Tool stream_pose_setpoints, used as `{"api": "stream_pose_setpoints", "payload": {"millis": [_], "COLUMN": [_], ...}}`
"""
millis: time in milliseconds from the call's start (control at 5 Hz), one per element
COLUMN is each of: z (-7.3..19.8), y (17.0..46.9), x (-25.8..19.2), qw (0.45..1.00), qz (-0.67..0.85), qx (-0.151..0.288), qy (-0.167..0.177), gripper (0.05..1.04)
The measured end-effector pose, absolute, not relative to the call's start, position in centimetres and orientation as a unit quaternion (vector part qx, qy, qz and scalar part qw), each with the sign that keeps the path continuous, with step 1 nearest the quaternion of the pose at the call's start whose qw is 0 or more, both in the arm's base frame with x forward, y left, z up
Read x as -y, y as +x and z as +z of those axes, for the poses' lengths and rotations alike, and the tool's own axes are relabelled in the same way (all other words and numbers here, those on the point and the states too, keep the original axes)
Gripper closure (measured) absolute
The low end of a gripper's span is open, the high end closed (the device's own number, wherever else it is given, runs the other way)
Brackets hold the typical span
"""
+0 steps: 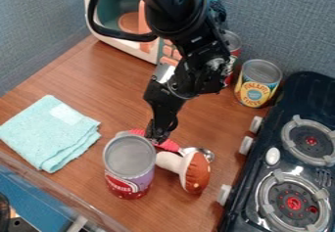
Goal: Put the cloth near the stove
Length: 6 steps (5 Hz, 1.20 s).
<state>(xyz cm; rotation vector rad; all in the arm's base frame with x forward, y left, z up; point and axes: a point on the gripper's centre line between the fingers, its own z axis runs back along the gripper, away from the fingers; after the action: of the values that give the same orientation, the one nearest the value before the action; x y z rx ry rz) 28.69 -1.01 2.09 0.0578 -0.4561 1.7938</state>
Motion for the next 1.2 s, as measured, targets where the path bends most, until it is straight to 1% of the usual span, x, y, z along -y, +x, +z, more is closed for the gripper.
{"api": "stream_pose_setpoints", "payload": {"millis": [200, 400, 600, 800, 1000, 1200], "z": [1.5, 2.2, 4.7, 6.8, 8.6, 8.9], "y": [28.4, 28.3, 28.6, 28.2, 26.0, 23.1], "x": [1.0, 0.1, -1.3, -3.4, -7.3, -11.4], "qw": [0.602, 0.589, 0.556, 0.514, 0.436, 0.349], "qz": [0.775, 0.790, 0.814, 0.840, 0.885, 0.924], "qx": [0.189, 0.166, 0.167, 0.167, 0.149, 0.135], "qy": [0.034, 0.023, -0.021, -0.046, -0.067, -0.075], "gripper": [0.085, 0.085, 0.085, 0.085, 0.085, 0.085]}}
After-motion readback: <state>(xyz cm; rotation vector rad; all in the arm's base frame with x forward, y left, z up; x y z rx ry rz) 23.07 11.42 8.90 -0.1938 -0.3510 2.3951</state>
